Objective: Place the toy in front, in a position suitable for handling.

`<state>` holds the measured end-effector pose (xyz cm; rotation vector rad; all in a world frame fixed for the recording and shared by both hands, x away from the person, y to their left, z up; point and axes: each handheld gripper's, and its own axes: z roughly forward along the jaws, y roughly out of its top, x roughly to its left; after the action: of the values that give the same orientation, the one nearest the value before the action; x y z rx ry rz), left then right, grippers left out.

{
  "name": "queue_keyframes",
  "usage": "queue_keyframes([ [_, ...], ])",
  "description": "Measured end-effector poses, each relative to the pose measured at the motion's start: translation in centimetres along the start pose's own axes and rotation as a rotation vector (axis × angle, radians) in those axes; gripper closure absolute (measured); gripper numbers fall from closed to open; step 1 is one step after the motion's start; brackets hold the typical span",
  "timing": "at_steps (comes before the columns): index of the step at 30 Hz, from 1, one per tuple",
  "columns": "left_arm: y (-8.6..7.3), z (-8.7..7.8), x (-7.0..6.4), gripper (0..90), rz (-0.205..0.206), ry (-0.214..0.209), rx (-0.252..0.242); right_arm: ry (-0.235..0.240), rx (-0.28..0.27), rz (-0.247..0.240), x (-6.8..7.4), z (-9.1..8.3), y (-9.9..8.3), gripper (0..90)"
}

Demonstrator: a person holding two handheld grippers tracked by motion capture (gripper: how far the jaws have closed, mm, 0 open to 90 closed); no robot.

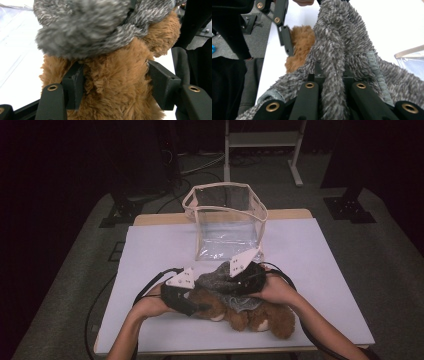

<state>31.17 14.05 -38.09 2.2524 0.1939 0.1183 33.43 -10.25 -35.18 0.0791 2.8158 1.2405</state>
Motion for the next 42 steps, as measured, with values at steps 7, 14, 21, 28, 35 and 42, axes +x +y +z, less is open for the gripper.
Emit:
queue_keyframes([
  [7, 0.0, 0.0, -0.1, 35.9, -0.006, 0.004, -0.004, -0.075, -0.016, 0.084, -1.1, -4.5, -3.4, 80.9],
  [14, 1.0, -1.0, 0.4, 32.7, -0.012, 0.006, -0.003, -0.066, -0.040, 0.122, -0.6, -5.0, -5.6, 81.0],
  [21, 1.8, -0.2, 0.7, 27.7, -0.017, -0.004, 0.012, -0.033, -0.049, 0.078, 1.3, -4.3, -5.1, 81.0],
  [28, 1.1, 0.5, 0.4, 31.4, -0.012, -0.024, 0.045, -0.081, -0.075, 0.073, 0.2, -5.4, -4.3, 80.8],
  [35, 1.5, 0.0, 0.6, 26.9, -0.013, -0.026, 0.027, -0.078, -0.077, 0.133, -0.9, -5.1, -5.5, 80.8],
  [42, 2.3, 0.5, 1.2, 24.2, -0.037, -0.018, 0.033, -0.045, -0.097, 0.097, 1.1, -4.5, -5.3, 80.9],
])
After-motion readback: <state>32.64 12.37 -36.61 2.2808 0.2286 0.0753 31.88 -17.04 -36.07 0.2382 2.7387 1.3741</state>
